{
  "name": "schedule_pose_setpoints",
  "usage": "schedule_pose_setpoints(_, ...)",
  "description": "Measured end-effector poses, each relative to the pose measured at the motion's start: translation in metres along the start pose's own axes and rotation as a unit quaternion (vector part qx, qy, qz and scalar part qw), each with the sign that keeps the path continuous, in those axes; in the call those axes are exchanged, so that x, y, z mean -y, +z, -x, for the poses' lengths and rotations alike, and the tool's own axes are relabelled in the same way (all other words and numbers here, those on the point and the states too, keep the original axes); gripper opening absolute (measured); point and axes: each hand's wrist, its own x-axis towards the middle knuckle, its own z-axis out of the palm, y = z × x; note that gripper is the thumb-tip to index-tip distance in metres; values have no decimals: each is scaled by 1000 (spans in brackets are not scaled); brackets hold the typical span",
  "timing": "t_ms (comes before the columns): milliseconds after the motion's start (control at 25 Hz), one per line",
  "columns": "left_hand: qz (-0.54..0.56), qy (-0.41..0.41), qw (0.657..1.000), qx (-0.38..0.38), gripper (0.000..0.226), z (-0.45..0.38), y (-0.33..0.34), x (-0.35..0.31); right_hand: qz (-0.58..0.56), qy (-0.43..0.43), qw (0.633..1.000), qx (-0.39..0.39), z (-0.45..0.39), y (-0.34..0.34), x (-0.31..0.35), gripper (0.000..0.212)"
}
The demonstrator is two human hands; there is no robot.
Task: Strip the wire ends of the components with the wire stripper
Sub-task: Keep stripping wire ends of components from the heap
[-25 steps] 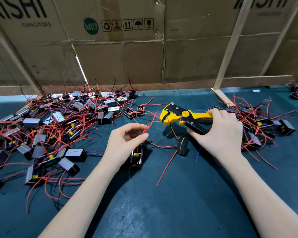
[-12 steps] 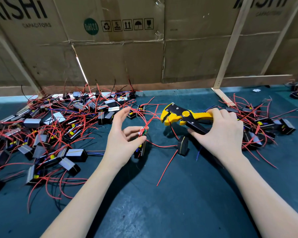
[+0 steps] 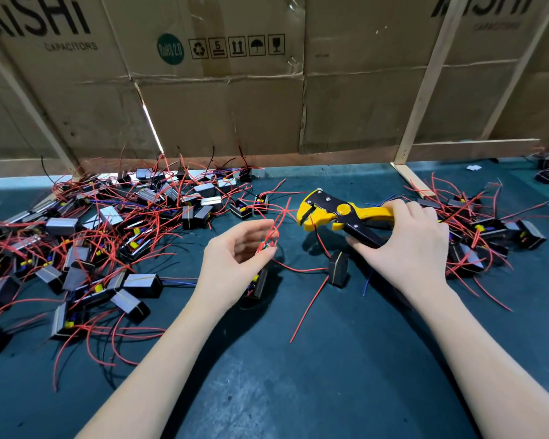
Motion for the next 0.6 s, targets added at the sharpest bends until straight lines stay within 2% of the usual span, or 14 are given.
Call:
schedule_pose_setpoints(80,-35,9,999,-22,21,2,2,0,-17,0,1000,-9,0,-1,2,67)
schedule_pose_setpoints(160,-45,17,998,-28,11,3,4,-1,-29,-4,999,-14,2,-2,6,67)
schedule_pose_setpoints(600,-102,14,995,-15,15,2,5,1,-46,-10,999,-26,5,-2,15,66)
